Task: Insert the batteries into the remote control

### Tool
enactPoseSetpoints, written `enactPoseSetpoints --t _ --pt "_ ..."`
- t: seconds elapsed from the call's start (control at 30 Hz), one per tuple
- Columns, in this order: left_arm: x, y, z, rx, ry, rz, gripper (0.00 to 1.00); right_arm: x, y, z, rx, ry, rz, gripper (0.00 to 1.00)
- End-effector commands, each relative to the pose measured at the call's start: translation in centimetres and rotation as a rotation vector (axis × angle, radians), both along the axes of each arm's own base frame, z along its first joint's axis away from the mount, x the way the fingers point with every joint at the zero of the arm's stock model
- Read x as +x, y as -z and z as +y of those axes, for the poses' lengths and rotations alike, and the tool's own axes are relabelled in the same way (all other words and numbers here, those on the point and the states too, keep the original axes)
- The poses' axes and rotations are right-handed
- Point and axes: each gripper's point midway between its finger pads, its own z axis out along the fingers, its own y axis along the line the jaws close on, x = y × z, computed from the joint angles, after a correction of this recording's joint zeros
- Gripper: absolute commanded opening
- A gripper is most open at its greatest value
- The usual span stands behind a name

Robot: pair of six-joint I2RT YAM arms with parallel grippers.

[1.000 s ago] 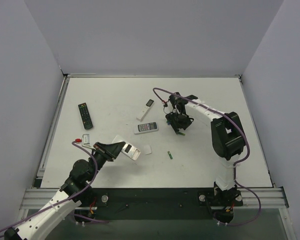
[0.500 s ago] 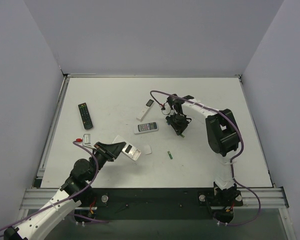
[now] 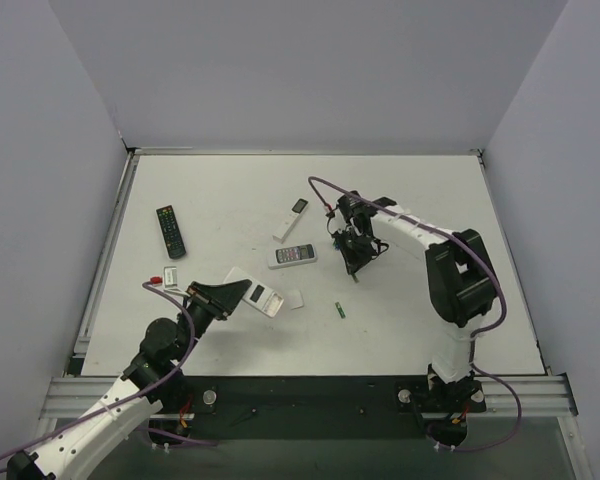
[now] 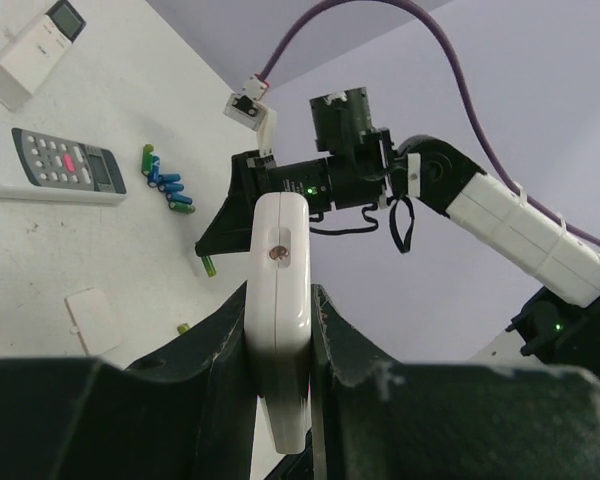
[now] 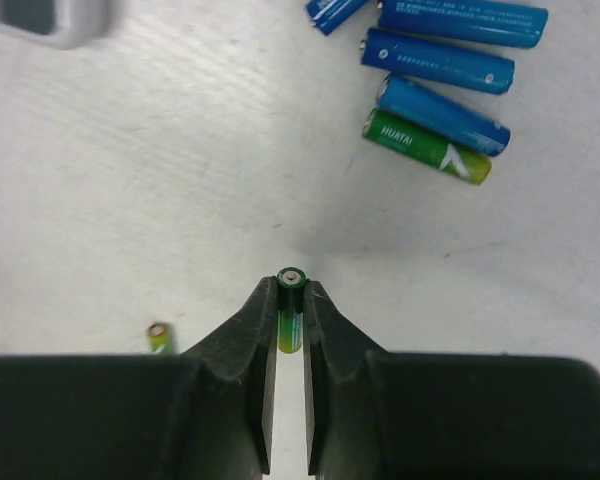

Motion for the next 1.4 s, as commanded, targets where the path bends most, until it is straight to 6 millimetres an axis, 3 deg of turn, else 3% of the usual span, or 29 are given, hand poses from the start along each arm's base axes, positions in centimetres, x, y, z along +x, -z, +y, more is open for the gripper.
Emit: enactPoseSetpoints --t 0.0,0.1,0.23,0.27,0.33,0.37,0.43,0.53,0.7,1.37 --pt "0.5 2.1 0.6 -0.061 -0.041 0.015 0.00 0.5 -8.4 4.5 0.286 0.126 -0.200 0.00" --pt "0.8 2.2 1.0 -0.086 -0.062 0.022 0.00 0.1 -11.0 7.1 0.422 0.153 -0.286 0.00" --pt "1.0 2.2 1.3 -0.107 -0.083 0.026 0.00 -0.5 -17.0 10.2 0.662 0.175 -0.437 0.00" --pt "1.1 2.3 1.4 -0.108 -0.090 0.028 0.00 -1.1 -16.9 10.4 0.686 0.182 -0.439 0.00" --pt "1.2 2.2 1.5 -0.114 -0.102 0.026 0.00 -1.6 -20.0 11.8 0.817 0.199 -0.493 0.00" --pt "1.3 2.2 1.7 -0.116 -0.109 0.025 0.00 -2.2 -19.7 12.0 0.838 0.206 -0.491 0.00" --pt "1.5 2.2 1.8 -0.123 -0.121 0.031 0.00 -2.9 -22.3 12.9 0.948 0.198 -0.542 0.00" --pt "1.7 2.0 1.8 -0.122 -0.127 0.031 0.00 -4.4 -24.1 13.9 1.033 0.145 -0.584 0.00" --pt "1.8 2.0 1.7 -0.122 -0.125 0.037 0.00 -6.4 -25.8 15.1 1.139 0.103 -0.606 0.00" --pt "2.1 0.7 1.7 -0.235 -0.128 0.051 0.00 -9.3 -26.1 17.7 1.254 0.133 -0.712 0.00"
